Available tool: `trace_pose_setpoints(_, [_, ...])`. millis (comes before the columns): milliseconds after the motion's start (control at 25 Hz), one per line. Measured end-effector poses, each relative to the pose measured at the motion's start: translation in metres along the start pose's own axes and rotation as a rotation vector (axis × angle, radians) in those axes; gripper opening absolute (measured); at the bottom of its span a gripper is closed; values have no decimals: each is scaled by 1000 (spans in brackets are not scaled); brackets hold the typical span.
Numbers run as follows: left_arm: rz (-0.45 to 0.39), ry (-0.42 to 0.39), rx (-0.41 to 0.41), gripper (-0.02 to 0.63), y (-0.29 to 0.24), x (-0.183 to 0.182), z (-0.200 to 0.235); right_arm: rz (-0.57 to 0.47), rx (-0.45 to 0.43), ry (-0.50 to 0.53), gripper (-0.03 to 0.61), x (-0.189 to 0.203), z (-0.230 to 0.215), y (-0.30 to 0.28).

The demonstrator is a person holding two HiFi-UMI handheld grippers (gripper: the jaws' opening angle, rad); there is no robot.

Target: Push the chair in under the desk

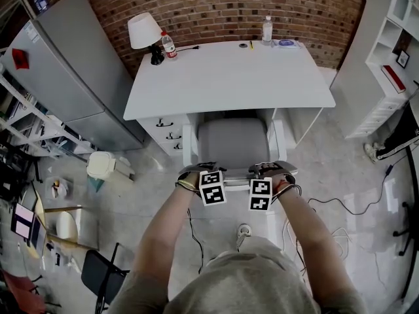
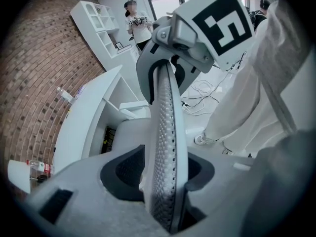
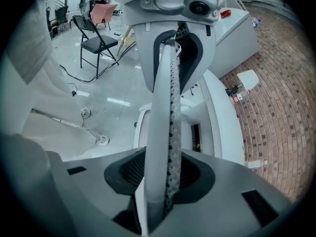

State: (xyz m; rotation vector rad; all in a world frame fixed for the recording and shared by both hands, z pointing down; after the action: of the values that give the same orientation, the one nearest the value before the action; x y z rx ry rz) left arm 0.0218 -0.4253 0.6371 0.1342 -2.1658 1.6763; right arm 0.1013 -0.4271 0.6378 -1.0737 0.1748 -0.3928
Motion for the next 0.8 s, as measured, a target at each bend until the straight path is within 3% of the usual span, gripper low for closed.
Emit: trace_pose_setpoints(800, [-71, 9, -45, 183, 39, -7, -4, -14, 96, -16, 149, -15, -13, 36])
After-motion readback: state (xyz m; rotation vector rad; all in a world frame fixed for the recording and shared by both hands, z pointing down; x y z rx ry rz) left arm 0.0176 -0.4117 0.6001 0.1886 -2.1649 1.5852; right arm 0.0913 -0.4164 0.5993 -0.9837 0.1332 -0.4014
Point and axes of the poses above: the fingertips, and each gripper's own axes: y backward along the fingers, z to its left, x out of its underside, the point moved 2 cm from there along y, backward along the fingers, and after that the axes turned 10 degrees about y, right-handed, at the moved point
